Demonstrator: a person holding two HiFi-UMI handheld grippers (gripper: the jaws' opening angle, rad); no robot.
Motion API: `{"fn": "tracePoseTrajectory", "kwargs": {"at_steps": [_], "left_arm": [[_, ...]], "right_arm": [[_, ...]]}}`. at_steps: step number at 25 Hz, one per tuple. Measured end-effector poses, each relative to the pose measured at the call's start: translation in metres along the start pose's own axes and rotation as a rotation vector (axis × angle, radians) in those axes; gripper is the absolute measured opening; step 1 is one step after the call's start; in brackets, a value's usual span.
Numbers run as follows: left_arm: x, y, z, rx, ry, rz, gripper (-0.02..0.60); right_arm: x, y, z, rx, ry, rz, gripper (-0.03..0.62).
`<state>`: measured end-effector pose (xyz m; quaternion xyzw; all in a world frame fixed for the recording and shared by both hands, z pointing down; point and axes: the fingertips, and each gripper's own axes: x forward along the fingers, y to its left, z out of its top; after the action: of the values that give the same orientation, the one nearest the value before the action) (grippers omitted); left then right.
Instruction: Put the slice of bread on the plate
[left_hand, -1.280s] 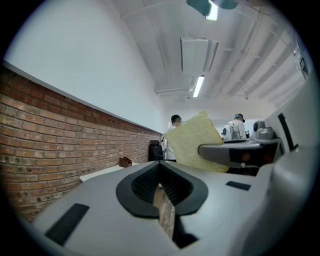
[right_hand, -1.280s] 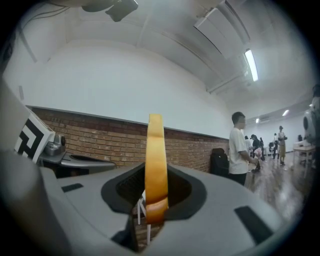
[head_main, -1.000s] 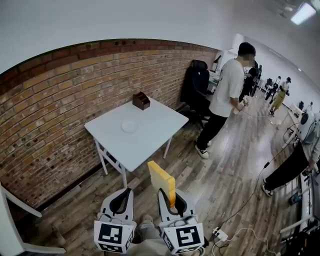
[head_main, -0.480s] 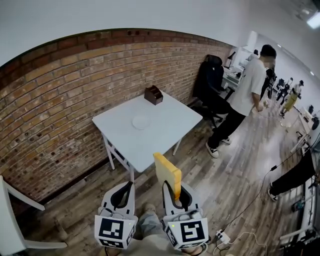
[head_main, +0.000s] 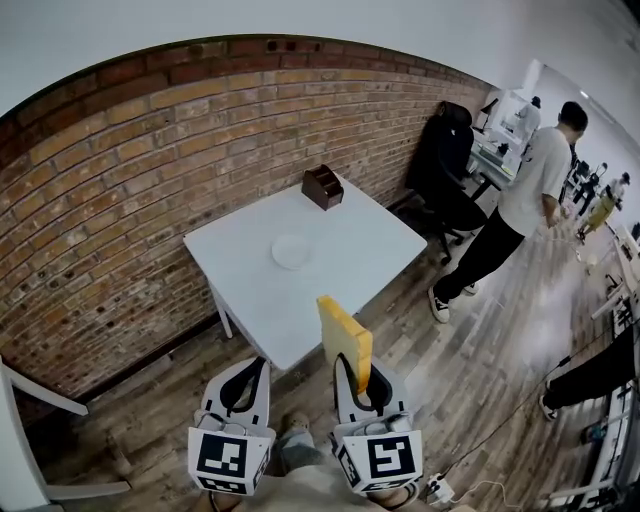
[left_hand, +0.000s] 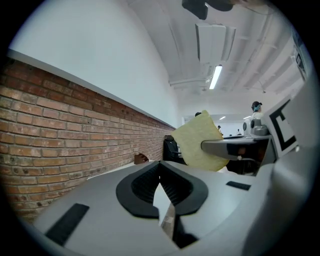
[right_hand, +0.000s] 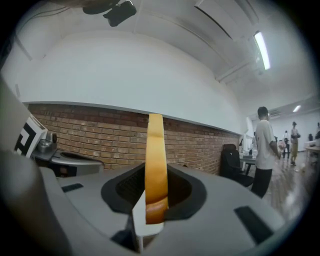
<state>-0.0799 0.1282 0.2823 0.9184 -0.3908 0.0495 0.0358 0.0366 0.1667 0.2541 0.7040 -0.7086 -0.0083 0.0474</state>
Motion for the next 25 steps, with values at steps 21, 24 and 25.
{"fn": "tracePoseTrajectory", "kwargs": {"at_steps": [21, 24, 25], "left_arm": [[0.149, 0.062, 0.013, -0.015, 0.045, 0.159, 0.009], [0.161, 0.069, 0.017, -0.012, 0.049, 0.147, 0.009], [0.165, 0.072, 0.019, -0.011, 0.049, 0.139, 0.009]], "right_arm": [[0.168, -0.075, -0.028, 0.037, 0.070, 0.157, 0.095], [0.180, -0.078, -0.028, 0.044, 0.076, 0.148, 0.097], [0.184, -0.078, -0.028, 0.048, 0.080, 0.142, 0.095]]}}
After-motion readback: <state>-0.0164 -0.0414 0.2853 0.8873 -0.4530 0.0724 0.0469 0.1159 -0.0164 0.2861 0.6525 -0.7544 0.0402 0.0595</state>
